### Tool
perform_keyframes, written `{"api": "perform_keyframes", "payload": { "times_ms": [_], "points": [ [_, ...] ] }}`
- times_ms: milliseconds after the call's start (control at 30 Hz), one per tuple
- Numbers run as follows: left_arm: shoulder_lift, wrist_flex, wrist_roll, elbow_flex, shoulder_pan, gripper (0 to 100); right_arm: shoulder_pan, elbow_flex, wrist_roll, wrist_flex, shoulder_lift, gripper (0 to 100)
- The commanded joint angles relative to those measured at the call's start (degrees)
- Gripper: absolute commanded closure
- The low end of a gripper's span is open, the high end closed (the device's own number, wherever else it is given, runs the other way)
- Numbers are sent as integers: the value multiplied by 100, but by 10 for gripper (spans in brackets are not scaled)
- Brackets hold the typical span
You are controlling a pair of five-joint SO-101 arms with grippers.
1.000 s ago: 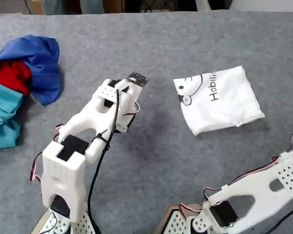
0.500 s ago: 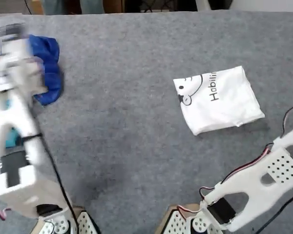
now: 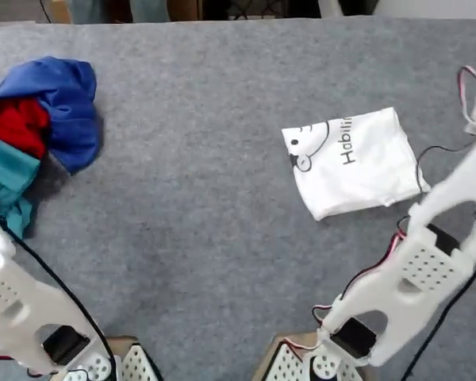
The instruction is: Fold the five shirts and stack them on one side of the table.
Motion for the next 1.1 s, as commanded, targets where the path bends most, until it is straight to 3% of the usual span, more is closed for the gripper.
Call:
{"api": "perform_keyframes", "payload": {
  "times_ms": [0, 133, 233, 367, 533, 800, 1000, 1067],
  "points": [
    [-273, 404, 26, -514, -48, 959, -308, 365, -132, 26, -602, 977],
    [-747, 1213, 26, -813, 365, 972, -554, 716, -290, 26, -822, 977],
    [-1345, 1987, 26, -699, 980, 972, -712, 884, -440, 18, -910, 977],
    [-2400, 2303, 62, -312, 2009, 972, -844, 1138, -607, 18, -954, 977],
    [-4193, 2303, 70, 470, 3820, 972, -923, 1147, -563, 0, -954, 977],
    [-5960, 1793, 79, 1165, 7626, 971, -967, 1156, -563, -9, -954, 978],
    [-5591, 1741, 721, 1182, 8963, 963, -976, 1165, -563, 0, -954, 977],
    [-5380, 1916, 967, 1174, 9086, 893, -985, 1191, -563, 0, -954, 977]
  ]
}}
